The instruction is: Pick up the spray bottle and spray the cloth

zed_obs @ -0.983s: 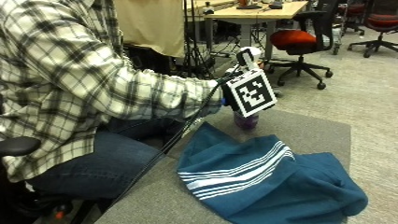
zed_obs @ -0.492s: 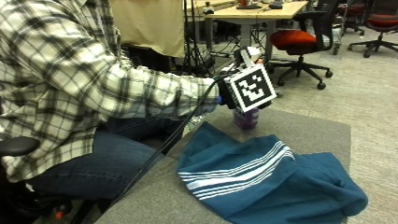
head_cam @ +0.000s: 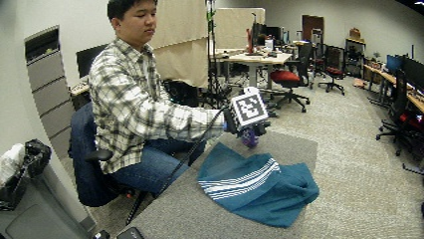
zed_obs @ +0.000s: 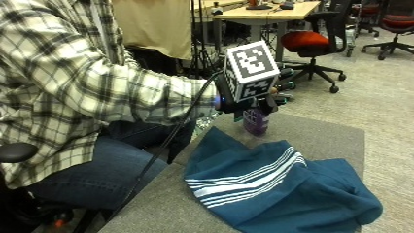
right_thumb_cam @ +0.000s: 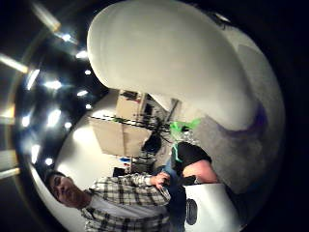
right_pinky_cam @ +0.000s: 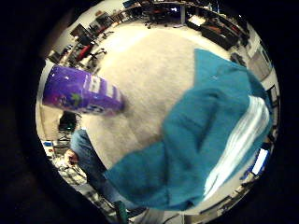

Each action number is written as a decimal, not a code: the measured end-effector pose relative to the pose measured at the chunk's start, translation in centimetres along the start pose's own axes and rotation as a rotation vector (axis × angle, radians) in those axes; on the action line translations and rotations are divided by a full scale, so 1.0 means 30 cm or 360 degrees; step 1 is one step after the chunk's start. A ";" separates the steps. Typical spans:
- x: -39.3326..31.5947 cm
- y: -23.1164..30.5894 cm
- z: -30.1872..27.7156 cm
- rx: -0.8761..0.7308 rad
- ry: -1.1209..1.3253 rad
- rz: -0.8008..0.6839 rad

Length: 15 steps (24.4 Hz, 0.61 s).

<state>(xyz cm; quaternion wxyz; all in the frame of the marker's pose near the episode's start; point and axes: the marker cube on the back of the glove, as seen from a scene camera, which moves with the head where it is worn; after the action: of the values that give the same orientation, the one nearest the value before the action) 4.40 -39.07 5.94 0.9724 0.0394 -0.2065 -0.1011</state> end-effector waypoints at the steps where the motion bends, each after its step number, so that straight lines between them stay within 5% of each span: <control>1: 0.009 0.021 -0.024 -0.0010 0.0111 0.0036; 7: 0.014 0.271 -0.241 -0.0086 0.0575 0.0315; 15: -0.162 0.958 -0.285 -0.0079 0.0695 0.0485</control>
<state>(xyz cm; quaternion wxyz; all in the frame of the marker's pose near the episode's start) 8.72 -9.69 -0.37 0.9986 0.0048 0.0073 0.0522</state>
